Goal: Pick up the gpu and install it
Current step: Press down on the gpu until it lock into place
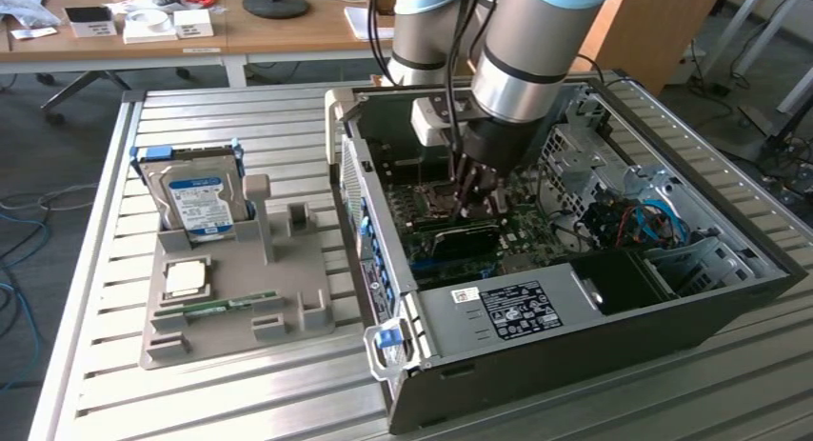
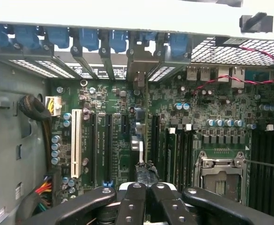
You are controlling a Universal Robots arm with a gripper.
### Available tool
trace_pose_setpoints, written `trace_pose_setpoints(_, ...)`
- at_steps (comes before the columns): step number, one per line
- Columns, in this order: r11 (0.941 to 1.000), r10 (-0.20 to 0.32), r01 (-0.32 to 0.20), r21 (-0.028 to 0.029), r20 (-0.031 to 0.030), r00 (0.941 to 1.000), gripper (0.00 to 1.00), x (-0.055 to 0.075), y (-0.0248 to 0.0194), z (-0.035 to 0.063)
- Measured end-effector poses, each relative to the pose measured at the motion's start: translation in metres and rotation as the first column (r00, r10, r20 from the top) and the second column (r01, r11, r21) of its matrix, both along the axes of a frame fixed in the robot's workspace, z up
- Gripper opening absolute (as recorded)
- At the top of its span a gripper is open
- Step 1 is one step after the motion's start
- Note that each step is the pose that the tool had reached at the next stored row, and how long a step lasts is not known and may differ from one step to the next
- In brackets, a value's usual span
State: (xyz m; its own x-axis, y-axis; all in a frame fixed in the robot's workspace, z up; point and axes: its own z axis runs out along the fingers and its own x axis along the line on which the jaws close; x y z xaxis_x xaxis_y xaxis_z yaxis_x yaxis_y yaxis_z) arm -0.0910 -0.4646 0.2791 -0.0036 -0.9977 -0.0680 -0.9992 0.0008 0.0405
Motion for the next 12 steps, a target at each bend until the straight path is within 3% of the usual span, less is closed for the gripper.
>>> trace_pose_setpoints(12,1.0000,0.000,0.000,0.0000,0.0000,1.0000,0.11,-0.0003,0.0021,-0.0066)
